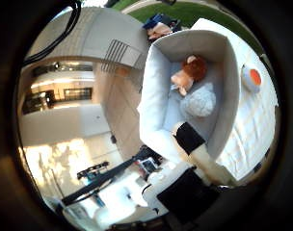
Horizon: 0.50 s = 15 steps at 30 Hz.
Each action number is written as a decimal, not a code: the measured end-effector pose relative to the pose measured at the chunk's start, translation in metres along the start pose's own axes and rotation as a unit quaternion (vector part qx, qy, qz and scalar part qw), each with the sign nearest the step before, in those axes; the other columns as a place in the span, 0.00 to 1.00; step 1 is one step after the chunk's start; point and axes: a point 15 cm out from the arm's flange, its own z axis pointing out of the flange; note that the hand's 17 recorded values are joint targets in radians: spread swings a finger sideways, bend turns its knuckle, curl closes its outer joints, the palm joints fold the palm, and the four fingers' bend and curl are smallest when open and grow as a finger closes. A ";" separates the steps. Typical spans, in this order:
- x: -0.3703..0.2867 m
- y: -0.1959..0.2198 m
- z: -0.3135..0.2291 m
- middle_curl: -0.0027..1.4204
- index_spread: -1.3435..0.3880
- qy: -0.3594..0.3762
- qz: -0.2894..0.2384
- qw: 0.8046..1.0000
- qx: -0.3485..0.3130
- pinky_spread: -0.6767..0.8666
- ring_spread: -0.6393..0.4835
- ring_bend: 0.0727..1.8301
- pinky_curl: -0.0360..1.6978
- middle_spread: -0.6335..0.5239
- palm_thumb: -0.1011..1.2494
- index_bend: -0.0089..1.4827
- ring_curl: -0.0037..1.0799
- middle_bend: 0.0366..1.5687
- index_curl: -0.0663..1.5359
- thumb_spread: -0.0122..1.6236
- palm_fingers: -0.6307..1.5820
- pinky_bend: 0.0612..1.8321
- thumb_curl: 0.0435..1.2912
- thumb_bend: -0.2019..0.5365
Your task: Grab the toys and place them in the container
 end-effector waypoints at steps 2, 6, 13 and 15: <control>0.020 -0.001 -0.008 0.23 0.53 0.006 0.016 1.000 0.012 0.75 0.83 0.19 0.22 0.60 0.50 0.11 0.31 0.10 0.20 0.70 0.28 0.36 0.24 0.24; 0.072 -0.013 -0.012 0.24 0.54 0.022 0.044 0.998 0.035 0.74 0.81 0.20 0.20 0.58 0.56 0.12 0.31 0.10 0.20 0.70 0.32 0.33 0.26 0.26; 0.165 -0.017 0.012 0.24 0.57 0.145 0.039 0.989 -0.005 0.73 0.80 0.20 0.19 0.56 0.57 0.11 0.31 0.10 0.20 0.68 0.33 0.31 0.27 0.23; 0.186 -0.021 0.036 0.24 0.57 0.160 0.032 0.986 -0.031 0.72 0.80 0.19 0.19 0.56 0.57 0.11 0.31 0.10 0.19 0.68 0.32 0.31 0.27 0.23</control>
